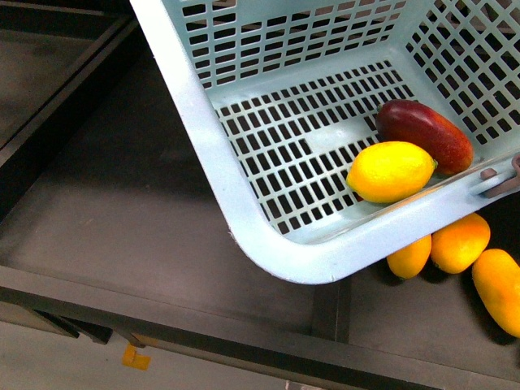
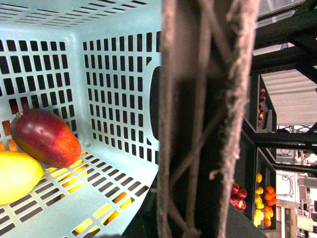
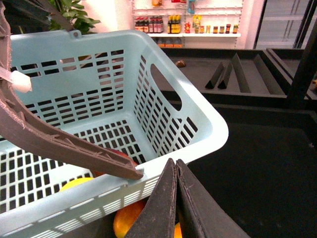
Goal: Pick lemon and mango into basket
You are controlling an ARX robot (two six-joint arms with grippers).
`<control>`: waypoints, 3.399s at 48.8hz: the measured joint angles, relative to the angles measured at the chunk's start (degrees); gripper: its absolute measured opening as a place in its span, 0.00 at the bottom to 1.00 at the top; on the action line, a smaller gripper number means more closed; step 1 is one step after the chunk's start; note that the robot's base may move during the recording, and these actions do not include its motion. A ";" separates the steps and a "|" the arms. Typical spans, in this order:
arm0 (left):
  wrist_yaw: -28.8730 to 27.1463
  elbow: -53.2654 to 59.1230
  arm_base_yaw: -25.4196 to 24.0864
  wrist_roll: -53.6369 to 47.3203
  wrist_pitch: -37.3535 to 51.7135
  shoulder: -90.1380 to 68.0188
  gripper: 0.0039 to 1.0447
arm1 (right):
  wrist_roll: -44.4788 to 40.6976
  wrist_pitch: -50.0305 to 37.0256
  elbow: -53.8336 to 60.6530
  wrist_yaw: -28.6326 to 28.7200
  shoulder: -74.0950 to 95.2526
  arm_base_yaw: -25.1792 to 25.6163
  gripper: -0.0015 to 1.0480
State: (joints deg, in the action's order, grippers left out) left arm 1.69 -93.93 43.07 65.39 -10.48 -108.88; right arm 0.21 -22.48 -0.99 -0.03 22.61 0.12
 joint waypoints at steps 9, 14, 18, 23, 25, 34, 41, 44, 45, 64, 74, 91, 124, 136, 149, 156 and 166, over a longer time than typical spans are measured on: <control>-0.02 0.00 0.00 0.00 0.00 0.00 0.04 | 0.00 5.11 0.00 0.00 -5.27 0.00 0.02; 0.02 0.00 0.00 0.02 0.00 0.00 0.04 | 0.00 7.63 0.00 0.02 -7.78 0.00 0.02; -0.02 0.00 0.00 0.00 0.00 0.00 0.04 | 0.00 9.01 0.00 0.00 -9.16 -0.02 0.02; 0.02 0.00 0.00 0.00 0.00 0.00 0.04 | -0.02 10.80 0.00 0.00 -10.97 0.00 0.02; 0.02 0.00 0.00 0.02 0.00 0.00 0.04 | 0.00 11.50 0.00 0.00 -11.65 0.00 0.02; -0.02 0.00 0.00 0.00 0.00 0.00 0.04 | -0.02 21.42 -0.02 -0.04 -19.82 -0.02 0.02; -0.11 0.00 0.00 -0.02 0.00 0.00 0.04 | -0.02 22.29 -0.02 0.00 -22.08 -0.02 0.02; -0.02 0.00 0.00 -0.04 0.00 0.00 0.04 | -0.02 22.34 -0.02 0.00 -22.10 -0.02 0.02; 0.00 0.00 0.00 -0.04 0.00 0.00 0.04 | -0.02 22.38 -0.02 0.02 -22.14 -0.02 0.02; -0.09 0.00 0.00 0.00 0.00 0.00 0.04 | -0.04 22.38 -0.02 0.02 -22.23 -0.02 0.32; 0.00 0.00 0.00 0.02 0.00 0.00 0.04 | -0.07 22.38 -0.02 0.02 -22.25 -0.02 0.66; -10.99 0.50 0.76 0.59 3.61 -0.31 0.04 | -0.04 22.40 -0.02 0.02 -22.25 -0.02 0.92; -17.57 -6.86 -15.72 9.57 8.37 -15.87 0.04 | -0.04 22.40 -0.02 0.02 -22.29 -0.02 0.92; -11.47 -22.58 -20.48 14.53 0.31 -28.28 0.04 | -0.04 22.40 -0.02 0.04 -22.29 -0.02 0.92; -12.22 -31.23 -23.63 17.86 -2.40 -35.85 0.04 | -0.04 22.40 -0.02 0.02 -22.29 -0.02 0.92; -12.22 -34.21 -24.59 20.48 -4.15 -37.70 0.04 | -0.04 22.40 -0.02 0.04 -22.29 -0.02 0.92; -12.79 -33.24 -24.48 24.50 -4.00 -38.14 0.09 | -0.04 22.40 -0.02 0.02 -22.29 -0.02 0.92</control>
State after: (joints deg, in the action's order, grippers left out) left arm -11.09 -127.17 18.59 89.89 -14.48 -147.02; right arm 0.16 -0.08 -1.02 -0.01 0.32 0.10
